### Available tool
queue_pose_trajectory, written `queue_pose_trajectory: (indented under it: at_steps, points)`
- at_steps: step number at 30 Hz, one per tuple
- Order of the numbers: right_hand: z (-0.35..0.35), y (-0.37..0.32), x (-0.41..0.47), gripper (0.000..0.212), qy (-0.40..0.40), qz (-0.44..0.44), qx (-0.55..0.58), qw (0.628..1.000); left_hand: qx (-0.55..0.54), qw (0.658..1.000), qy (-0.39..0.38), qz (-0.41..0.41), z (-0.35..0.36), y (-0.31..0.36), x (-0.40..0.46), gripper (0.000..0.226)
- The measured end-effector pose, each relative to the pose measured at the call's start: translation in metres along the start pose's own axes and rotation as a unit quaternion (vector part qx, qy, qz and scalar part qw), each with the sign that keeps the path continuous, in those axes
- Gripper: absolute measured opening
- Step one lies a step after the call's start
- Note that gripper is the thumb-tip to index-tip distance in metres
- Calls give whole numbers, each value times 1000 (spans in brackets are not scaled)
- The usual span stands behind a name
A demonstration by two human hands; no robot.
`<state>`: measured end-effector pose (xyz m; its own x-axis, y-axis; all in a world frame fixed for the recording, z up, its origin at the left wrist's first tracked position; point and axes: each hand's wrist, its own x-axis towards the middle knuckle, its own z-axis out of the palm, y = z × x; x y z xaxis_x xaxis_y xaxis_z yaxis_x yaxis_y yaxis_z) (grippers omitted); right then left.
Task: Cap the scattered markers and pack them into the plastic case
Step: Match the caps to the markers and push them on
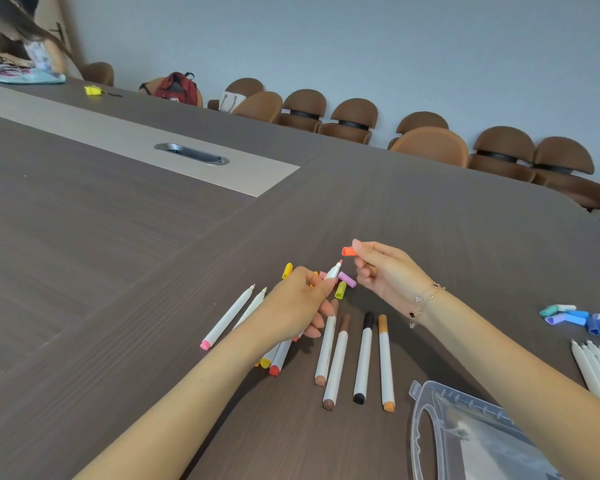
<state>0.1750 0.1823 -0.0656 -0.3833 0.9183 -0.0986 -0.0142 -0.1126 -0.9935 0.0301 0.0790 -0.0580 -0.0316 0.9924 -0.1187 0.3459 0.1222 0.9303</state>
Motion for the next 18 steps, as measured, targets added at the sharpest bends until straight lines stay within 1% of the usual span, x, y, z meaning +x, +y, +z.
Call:
queue_pose_trajectory:
  at_steps: [7,9,13,18]
  points:
    - [4,5,-1,24,-16,-24,-68,997,-25,997,-44,-55,-2,0,0,21]
    - [5,6,-1,24,-3,-38,-94,995,-29,997,-48,-59,-2,0,0,21]
    - [5,7,1,22,44,-60,-108,991,-32,996,-52,-61,-2,1,-1,23]
    - [6,12,2,21,32,-91,-185,978,-33,996,-51,-71,1,0,2,19]
